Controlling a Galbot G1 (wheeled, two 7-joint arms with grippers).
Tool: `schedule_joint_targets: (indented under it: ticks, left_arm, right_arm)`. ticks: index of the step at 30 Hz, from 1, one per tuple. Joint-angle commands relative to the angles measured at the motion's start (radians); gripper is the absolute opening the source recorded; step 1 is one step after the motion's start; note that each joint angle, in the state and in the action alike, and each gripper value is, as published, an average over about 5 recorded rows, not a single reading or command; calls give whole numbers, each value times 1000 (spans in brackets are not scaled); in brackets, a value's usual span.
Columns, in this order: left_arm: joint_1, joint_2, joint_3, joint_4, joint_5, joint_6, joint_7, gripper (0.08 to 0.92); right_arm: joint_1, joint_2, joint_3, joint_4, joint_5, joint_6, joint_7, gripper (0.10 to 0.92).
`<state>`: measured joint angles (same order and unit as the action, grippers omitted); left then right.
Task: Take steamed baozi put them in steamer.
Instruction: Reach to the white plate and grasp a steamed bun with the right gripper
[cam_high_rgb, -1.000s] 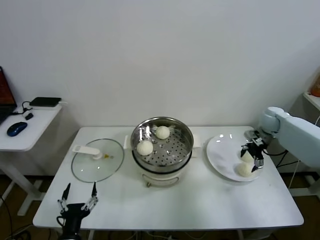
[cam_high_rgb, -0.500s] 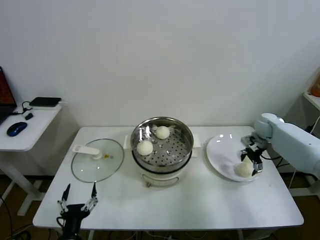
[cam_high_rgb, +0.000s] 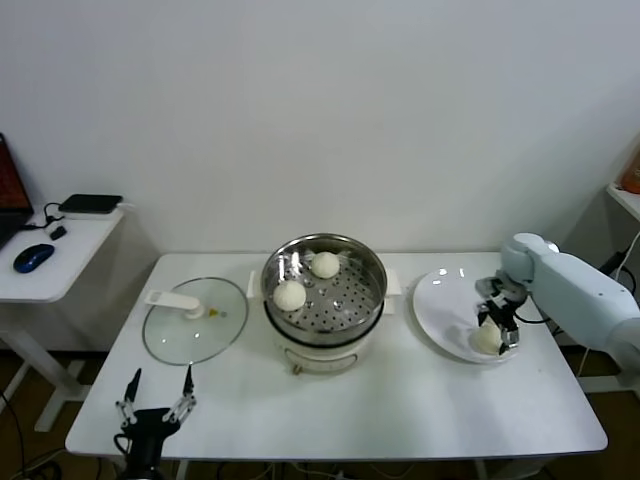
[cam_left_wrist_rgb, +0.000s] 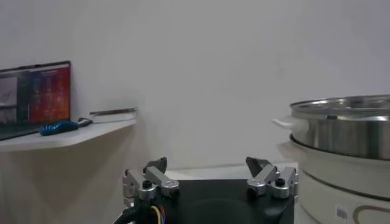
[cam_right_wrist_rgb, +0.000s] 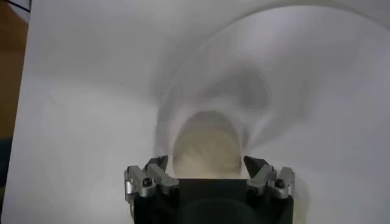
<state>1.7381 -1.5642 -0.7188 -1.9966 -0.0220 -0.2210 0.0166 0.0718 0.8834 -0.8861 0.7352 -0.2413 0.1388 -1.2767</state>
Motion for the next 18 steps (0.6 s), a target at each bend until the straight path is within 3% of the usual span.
schedule_joint_targets:
  ticks: [1,5,13,18]
  left_arm:
    - [1,0,-1,3,-2,-1,0,823]
    - [1,0,0,3,-2,-2,-1,823]
    - [1,-1,0,3,-2,-2,-2,823]
    - [2,-1,-2,1,-3,-3,-2,823]
  right_arm:
    - [-11,13,19,-20,-19,0,-1,823]
    - [-9,13,21,-20,-18,-1,-2,815]
    - [-7,10,20,-16,-17,-1,-5,675]
    - [10,2,11,5,-3,1,-6,639]
